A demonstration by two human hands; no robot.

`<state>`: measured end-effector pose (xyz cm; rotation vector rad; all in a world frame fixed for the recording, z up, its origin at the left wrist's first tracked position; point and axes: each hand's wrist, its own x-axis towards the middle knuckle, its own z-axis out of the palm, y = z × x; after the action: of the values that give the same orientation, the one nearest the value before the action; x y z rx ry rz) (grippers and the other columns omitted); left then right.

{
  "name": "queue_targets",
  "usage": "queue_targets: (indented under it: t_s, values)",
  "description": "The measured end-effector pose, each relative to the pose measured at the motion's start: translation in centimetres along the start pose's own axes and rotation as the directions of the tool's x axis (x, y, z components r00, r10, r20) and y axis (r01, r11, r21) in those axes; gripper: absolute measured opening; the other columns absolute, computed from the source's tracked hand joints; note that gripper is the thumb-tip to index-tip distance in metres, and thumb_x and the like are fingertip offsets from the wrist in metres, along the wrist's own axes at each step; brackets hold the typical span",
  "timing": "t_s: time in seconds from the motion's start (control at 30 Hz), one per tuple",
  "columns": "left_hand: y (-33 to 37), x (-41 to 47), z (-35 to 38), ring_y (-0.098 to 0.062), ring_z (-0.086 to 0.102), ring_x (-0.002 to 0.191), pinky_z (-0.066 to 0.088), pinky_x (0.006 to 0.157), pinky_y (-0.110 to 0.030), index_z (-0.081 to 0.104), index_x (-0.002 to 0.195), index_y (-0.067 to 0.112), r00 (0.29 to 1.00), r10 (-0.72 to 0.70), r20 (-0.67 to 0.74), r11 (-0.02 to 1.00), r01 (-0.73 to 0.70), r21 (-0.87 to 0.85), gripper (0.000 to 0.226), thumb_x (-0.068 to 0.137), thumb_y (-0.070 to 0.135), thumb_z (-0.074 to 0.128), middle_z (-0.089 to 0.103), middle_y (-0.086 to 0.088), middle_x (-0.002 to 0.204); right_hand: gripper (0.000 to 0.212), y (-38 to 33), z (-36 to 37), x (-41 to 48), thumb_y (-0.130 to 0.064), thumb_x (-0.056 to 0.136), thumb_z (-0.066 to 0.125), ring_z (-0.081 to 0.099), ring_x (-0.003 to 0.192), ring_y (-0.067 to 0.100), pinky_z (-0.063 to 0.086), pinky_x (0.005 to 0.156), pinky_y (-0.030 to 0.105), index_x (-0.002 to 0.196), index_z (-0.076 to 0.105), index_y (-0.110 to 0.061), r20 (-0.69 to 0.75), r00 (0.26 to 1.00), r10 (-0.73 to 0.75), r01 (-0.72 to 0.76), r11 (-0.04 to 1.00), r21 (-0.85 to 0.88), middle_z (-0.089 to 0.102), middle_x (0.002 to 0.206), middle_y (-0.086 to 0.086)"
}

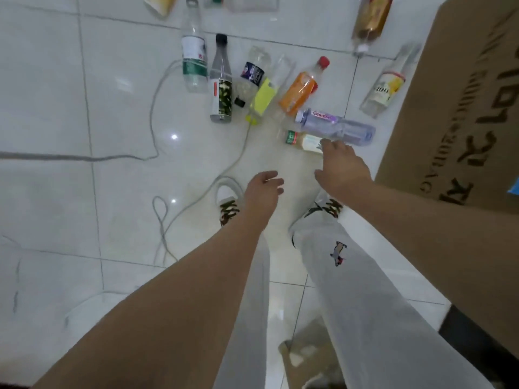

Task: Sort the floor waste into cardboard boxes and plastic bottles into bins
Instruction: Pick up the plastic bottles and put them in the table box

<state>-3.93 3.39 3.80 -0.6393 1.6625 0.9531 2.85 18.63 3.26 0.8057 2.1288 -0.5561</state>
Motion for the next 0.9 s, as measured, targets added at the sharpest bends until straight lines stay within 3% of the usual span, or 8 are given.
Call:
queue_targets:
  t_s: [0.07,0.2,0.37,0.47,0.6,0.77,0.9]
  values:
    - [-0.4,5.2,1.2,-0.012,0.057,0.072,0.043,0.057,-0.016,0.059,0.119,0.007,0.999,-0.002,0.043,0.997,-0.002,0.082,0.028,0.092,0.006,0.054,0.066,-0.014,0.116,0.057,0.6,2.6,4.7,-0.017,0.089,0.058,0.048,0.122,0.036,0.046,0.095,0.047,0.141,0.034,-0.01,-0.038,0.999,-0.009,0.007,0.999,-0.054,0.047,0.134,0.019]
    - [-0.8,12.7,2.1,-0.012,0.055,0.07,0.042,0.045,-0.007,0.058,0.122,0.004,0.993,0.051,0.105,0.979,-0.071,0.192,0.03,0.093,0.003,0.049,0.063,-0.01,0.104,0.047,1.7,6.9,11.7,-0.009,0.086,0.058,0.052,0.112,0.038,0.045,0.092,0.048,0.13,0.043,-0.006,-0.127,0.992,-0.007,-0.015,0.984,-0.175,0.052,0.123,0.021]
    - [-3.0,18.0,1.9,-0.019,0.057,0.072,0.049,0.069,-0.021,0.057,0.119,-0.004,0.992,0.084,0.093,0.988,-0.095,0.121,0.028,0.092,-0.005,0.048,0.063,-0.012,0.089,0.05,1.8,12.1,15.2,-0.007,0.085,0.059,0.054,0.109,0.039,0.044,0.093,0.047,0.131,0.042,0.0,-0.156,0.988,0.004,-0.045,0.965,-0.258,0.052,0.121,0.025]
    - [-4.9,18.6,1.4,-0.017,0.057,0.071,0.046,0.059,-0.015,0.058,0.117,0.0,0.995,0.032,0.092,0.991,-0.044,0.129,0.027,0.091,-0.003,0.049,0.063,-0.014,0.095,0.049,1.7,14.3,15.6,-0.005,0.082,0.058,0.056,0.102,0.039,0.046,0.087,0.046,0.129,0.043,0.0,-0.203,0.979,-0.019,-0.027,0.975,-0.22,0.055,0.115,0.023]
    - [-6.3,17.7,0.1,-0.013,0.054,0.066,0.039,0.043,-0.01,0.057,0.12,0.0,0.996,-0.053,0.07,0.985,0.04,0.167,0.029,0.092,0.0,0.051,0.063,-0.01,0.095,0.054,1.0,15.0,14.3,-0.015,0.083,0.063,0.056,0.099,0.037,0.046,0.078,0.043,0.131,0.042,-0.004,-0.15,0.988,-0.045,0.033,0.996,-0.085,0.055,0.115,0.018]
    - [-4.0,12.0,-0.8,-0.012,0.056,0.068,0.039,0.042,-0.009,0.058,0.122,0.003,0.997,-0.07,0.041,0.986,0.063,0.156,0.03,0.092,0.002,0.052,0.063,-0.011,0.1,0.057,-2.1,11.1,9.0,-0.025,0.085,0.065,0.055,0.105,0.035,0.045,0.077,0.04,0.133,0.041,-0.006,-0.181,0.983,0.045,-0.003,0.975,0.223,0.052,0.119,0.016]
    - [1.8,3.5,-1.9,-0.012,0.057,0.07,0.04,0.046,-0.014,0.057,0.125,0.009,0.999,0.038,0.016,0.993,-0.039,0.11,0.033,0.092,0.005,0.051,0.063,-0.01,0.103,0.068,-5.7,3.3,1.7,-0.036,0.088,0.065,0.054,0.114,0.034,0.044,0.086,0.039,0.142,0.034,-0.008,-0.207,0.974,0.092,0.009,0.898,0.439,0.052,0.128,0.014]
